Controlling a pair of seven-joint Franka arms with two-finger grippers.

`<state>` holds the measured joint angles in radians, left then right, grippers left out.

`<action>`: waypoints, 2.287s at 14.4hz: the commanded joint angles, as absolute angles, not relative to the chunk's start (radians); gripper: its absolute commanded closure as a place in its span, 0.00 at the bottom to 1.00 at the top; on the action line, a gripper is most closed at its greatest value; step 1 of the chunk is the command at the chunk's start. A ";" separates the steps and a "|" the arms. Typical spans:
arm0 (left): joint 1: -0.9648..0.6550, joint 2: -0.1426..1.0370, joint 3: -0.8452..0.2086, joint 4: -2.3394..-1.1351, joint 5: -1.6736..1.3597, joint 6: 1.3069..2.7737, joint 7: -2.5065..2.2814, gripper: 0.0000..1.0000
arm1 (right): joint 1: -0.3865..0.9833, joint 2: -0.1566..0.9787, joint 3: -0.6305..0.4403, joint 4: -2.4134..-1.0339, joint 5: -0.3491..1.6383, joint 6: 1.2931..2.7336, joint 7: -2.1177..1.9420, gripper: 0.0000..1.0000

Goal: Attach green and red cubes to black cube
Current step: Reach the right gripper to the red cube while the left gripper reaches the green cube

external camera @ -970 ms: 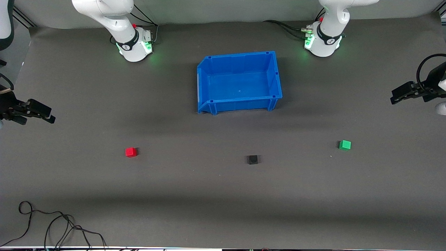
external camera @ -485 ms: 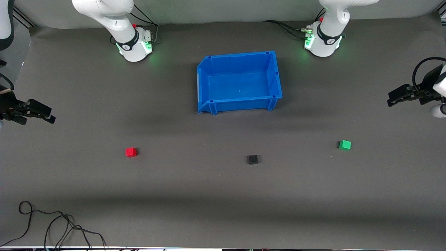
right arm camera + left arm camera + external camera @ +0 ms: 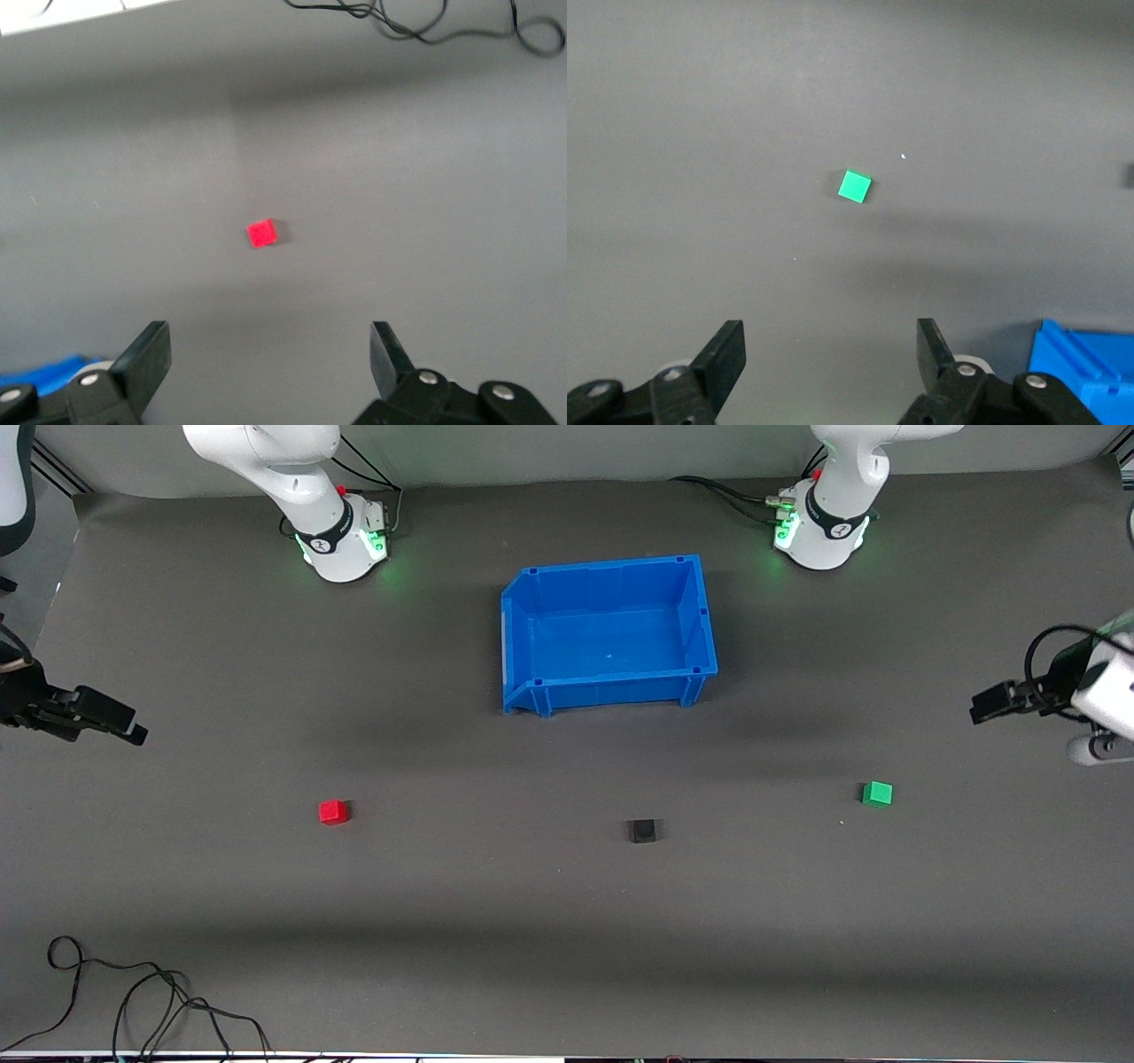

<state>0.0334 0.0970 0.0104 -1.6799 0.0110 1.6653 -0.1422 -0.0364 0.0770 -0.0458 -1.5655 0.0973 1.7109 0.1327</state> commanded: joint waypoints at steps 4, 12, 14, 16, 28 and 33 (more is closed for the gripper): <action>0.041 0.215 0.012 -1.699 0.038 1.718 -0.459 0.03 | -0.023 0.126 -0.046 -1.499 0.126 1.684 0.761 0.00; 0.057 0.264 0.012 -1.893 0.009 2.000 -0.982 0.03 | -0.021 0.189 -0.049 -1.476 0.193 1.586 1.319 0.00; 0.049 0.273 0.011 -1.979 0.009 2.147 -1.121 0.03 | -0.025 0.213 -0.049 -1.477 0.195 1.585 1.344 0.00; 0.048 0.319 0.011 -1.982 0.008 2.192 -1.186 0.03 | -0.025 0.256 -0.049 -1.480 0.198 1.566 1.348 0.00; 0.025 0.492 0.012 -2.003 0.028 2.402 -1.227 0.07 | -0.037 0.410 -0.057 -1.705 0.394 1.896 1.175 0.00; 0.021 0.503 0.011 -2.006 0.029 2.411 -1.230 0.19 | -0.040 0.455 -0.058 -1.835 0.494 2.091 1.016 0.00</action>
<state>0.0276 0.5173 0.0069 -1.9838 0.0181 2.3973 -1.2139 -0.0385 0.4414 -0.0551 -1.7926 0.4361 2.0316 1.0988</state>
